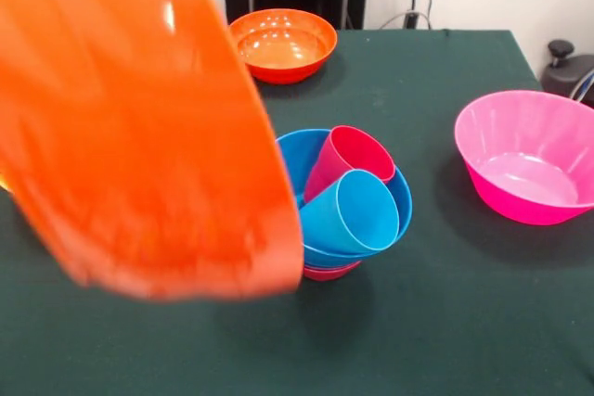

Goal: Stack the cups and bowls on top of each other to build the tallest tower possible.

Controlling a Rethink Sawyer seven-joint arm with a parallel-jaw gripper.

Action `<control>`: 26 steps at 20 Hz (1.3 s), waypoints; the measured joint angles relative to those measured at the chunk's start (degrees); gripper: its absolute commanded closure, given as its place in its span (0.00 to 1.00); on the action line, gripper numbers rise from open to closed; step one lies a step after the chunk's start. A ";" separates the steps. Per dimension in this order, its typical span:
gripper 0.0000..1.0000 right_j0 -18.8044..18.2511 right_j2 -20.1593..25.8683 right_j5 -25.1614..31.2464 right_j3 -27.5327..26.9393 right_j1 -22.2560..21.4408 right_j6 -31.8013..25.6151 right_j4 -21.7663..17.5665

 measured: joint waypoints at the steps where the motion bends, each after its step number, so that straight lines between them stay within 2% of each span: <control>1: 1.00 0.62 -1.07 -0.61 -0.76 0.89 0.07 -0.06; 2: 1.00 1.47 -2.60 -1.41 -1.83 2.13 0.22 -0.10; 3: 1.00 3.33 -6.33 -3.13 -4.22 5.04 0.81 0.11; 6: 1.00 5.38 -11.43 -5.22 -7.26 8.88 1.95 1.14; 7: 1.00 6.27 -14.40 -6.45 -8.81 11.02 2.61 2.56; 8: 1.00 7.13 -18.74 -8.54 -10.45 13.83 3.19 6.44; 10: 1.00 7.68 -23.56 -11.86 -10.82 16.44 3.20 13.66; 13: 1.00 8.12 -30.74 -20.46 -9.03 19.89 3.18 28.37; 14: 1.00 8.22 -33.65 -25.95 -7.42 21.17 3.18 34.91; 16: 1.00 8.32 -35.50 -29.98 -6.15 21.84 3.18 38.62; 18: 1.00 8.69 -39.32 -37.92 -3.34 22.78 3.18 43.98; 22: 1.00 9.56 -44.04 -45.11 -0.06 23.30 3.18 47.39; 26: 1.00 11.23 -48.83 -49.20 3.03 23.56 3.18 50.14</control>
